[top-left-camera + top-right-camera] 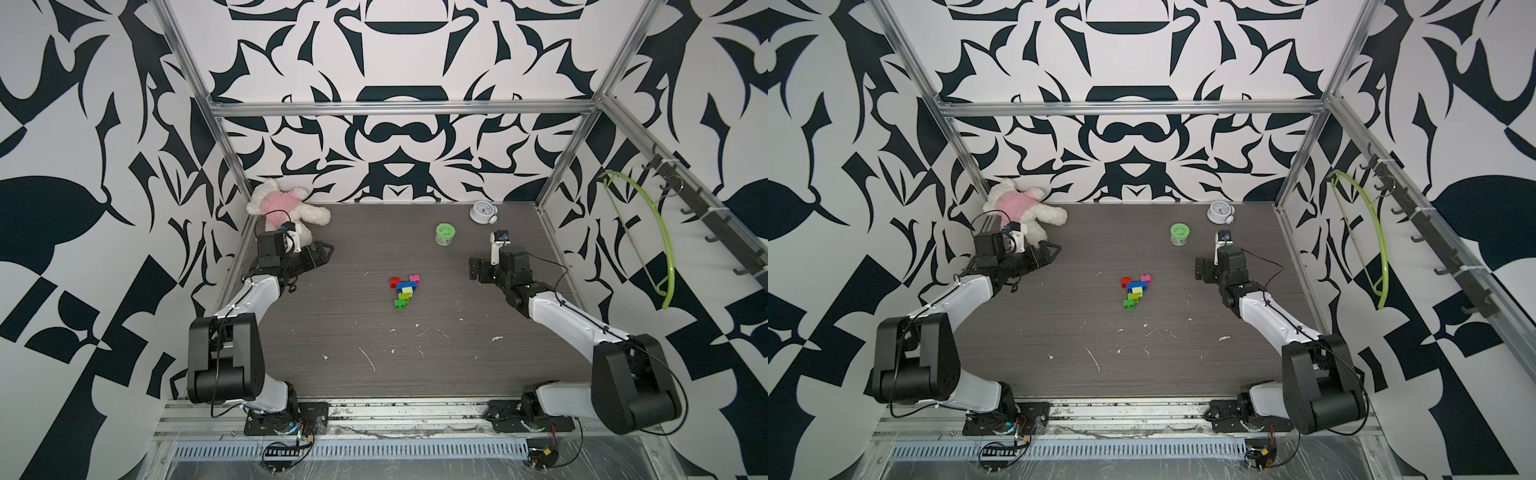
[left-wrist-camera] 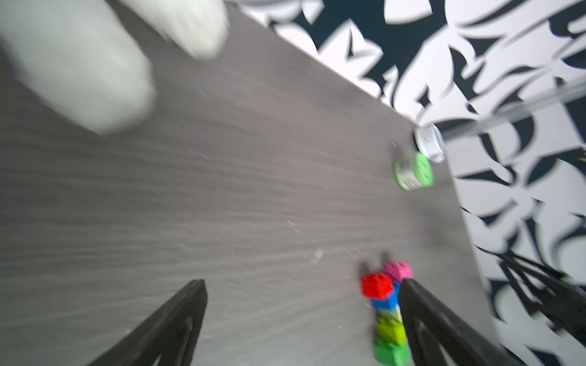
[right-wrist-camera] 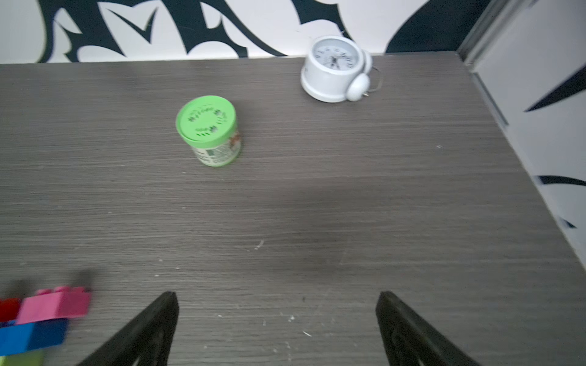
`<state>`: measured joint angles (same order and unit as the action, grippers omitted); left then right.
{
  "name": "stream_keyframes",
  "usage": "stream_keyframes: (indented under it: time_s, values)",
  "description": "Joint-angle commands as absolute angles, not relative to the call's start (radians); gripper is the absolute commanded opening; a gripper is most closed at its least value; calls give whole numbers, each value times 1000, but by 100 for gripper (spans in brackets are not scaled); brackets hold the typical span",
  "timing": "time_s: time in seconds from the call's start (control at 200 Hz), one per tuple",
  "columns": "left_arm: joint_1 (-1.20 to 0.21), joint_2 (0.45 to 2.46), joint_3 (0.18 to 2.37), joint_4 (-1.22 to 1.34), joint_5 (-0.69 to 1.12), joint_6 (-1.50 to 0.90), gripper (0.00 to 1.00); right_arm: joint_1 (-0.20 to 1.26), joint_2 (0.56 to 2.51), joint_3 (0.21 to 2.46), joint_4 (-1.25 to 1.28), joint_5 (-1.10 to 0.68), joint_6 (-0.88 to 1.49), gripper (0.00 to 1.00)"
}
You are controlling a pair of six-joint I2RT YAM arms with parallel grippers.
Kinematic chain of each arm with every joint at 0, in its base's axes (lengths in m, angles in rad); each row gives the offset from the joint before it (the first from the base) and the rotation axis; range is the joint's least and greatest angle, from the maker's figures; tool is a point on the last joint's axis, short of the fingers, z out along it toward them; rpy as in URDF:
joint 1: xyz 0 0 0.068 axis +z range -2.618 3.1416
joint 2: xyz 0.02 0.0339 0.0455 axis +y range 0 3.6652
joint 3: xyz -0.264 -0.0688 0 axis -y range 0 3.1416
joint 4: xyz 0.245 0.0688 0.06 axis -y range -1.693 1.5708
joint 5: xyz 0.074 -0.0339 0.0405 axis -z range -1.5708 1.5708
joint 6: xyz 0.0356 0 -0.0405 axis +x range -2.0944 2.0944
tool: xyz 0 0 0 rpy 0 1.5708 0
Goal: Assemble the letter y with lego
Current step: Adjust the lego brick at the center of the board, then reset both arms
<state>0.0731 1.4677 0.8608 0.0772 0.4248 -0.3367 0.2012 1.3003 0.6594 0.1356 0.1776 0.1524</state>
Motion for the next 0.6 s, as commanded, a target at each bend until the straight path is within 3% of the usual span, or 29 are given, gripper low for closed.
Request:
stream_keyframes:
  time_s: [0.0, 0.295, 0.44, 0.52, 0.595]
  values:
    - [100, 1437, 785, 186, 236, -197, 99, 198, 1241, 594, 261, 382, 130, 100]
    - [105, 1433, 574, 473, 97, -118, 99, 196, 1222, 407, 479, 503, 103, 100]
    - [93, 1513, 396, 839, 111, -130, 99, 196, 1317, 351, 642, 504, 90, 100]
    - [6, 1566, 367, 941, -4, -41, 99, 196, 1359, 383, 648, 465, 79, 100]
    - [-3, 1544, 390, 856, -22, -39, 99, 202, 1407, 413, 659, 456, 13, 100]
